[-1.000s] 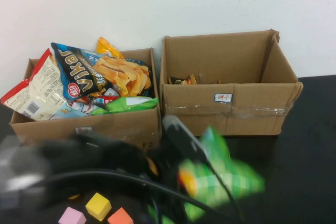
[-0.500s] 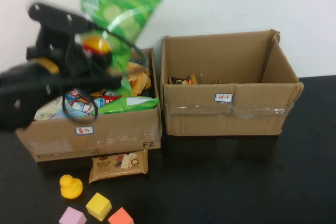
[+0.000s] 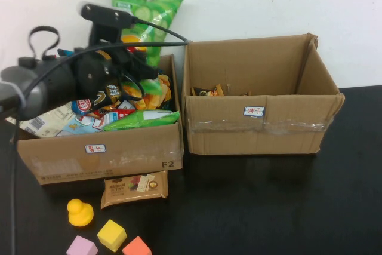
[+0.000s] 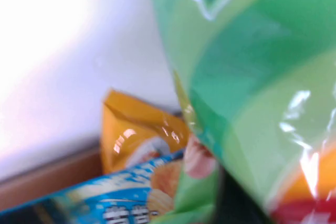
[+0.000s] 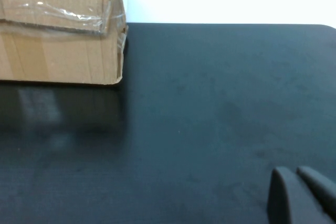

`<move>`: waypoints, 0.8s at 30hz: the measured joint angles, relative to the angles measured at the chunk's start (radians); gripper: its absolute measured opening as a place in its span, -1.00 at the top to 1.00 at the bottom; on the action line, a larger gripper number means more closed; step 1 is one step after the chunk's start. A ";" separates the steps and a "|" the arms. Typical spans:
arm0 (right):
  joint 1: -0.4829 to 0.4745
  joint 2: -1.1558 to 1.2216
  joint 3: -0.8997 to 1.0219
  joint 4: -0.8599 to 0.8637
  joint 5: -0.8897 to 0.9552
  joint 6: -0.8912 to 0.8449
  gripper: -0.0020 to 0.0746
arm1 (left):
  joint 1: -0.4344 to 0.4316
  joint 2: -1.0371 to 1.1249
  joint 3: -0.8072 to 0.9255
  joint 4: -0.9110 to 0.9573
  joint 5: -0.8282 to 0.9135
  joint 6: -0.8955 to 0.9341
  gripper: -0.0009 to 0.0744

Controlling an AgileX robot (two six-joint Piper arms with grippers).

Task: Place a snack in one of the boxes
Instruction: Place the potato chip in the potato chip box, then pick up the biscuit

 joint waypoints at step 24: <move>0.000 0.000 0.000 0.000 0.000 0.000 0.95 | -0.059 -0.413 0.030 0.186 0.616 -0.046 -0.56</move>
